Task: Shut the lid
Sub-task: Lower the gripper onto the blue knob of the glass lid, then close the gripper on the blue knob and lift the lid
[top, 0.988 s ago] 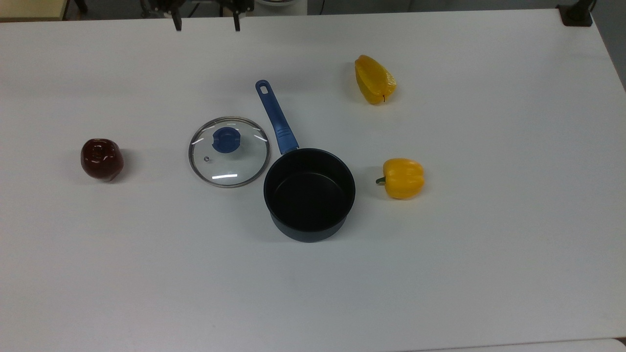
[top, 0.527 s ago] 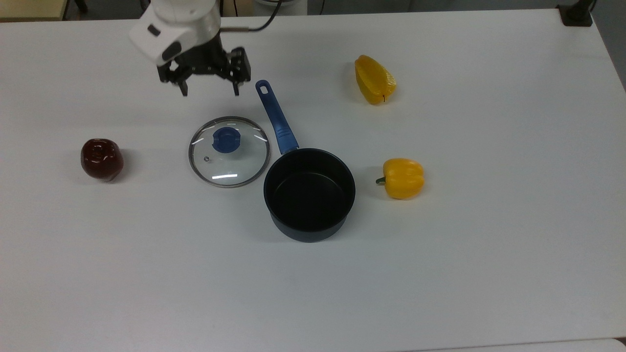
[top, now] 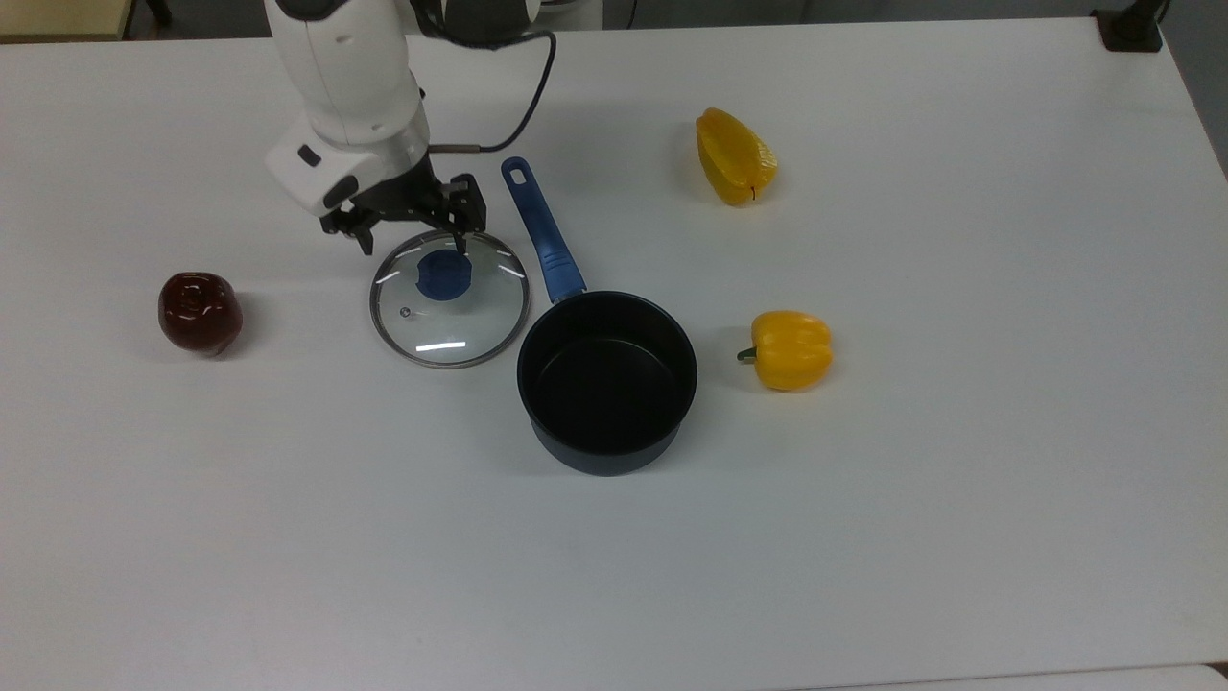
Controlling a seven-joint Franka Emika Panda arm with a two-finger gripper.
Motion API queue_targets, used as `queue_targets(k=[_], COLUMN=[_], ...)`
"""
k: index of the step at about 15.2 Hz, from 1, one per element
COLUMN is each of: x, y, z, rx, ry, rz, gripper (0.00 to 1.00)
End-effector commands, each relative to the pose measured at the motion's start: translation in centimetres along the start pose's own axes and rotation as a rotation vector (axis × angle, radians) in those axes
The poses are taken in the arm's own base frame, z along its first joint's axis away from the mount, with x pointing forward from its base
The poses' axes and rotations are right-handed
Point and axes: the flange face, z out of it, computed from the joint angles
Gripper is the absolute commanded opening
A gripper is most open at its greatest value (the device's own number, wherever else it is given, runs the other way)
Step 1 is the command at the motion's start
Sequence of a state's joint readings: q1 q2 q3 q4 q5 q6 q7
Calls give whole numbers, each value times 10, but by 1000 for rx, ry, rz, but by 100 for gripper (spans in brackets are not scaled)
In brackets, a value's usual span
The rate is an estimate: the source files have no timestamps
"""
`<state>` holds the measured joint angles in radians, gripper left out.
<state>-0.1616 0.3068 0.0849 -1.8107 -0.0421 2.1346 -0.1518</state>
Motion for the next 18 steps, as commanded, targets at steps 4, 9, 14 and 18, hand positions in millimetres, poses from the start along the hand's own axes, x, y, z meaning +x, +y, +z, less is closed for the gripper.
queue_targets(k=[4, 9, 14, 18], x=[10, 10, 13, 27], y=[-23, -21, -2, 5], z=[29, 28, -11, -62], rx=[19, 14, 6, 0], ry=[10, 11, 40, 41], rz=[16, 14, 46, 48], gripper=[93, 62, 38, 38])
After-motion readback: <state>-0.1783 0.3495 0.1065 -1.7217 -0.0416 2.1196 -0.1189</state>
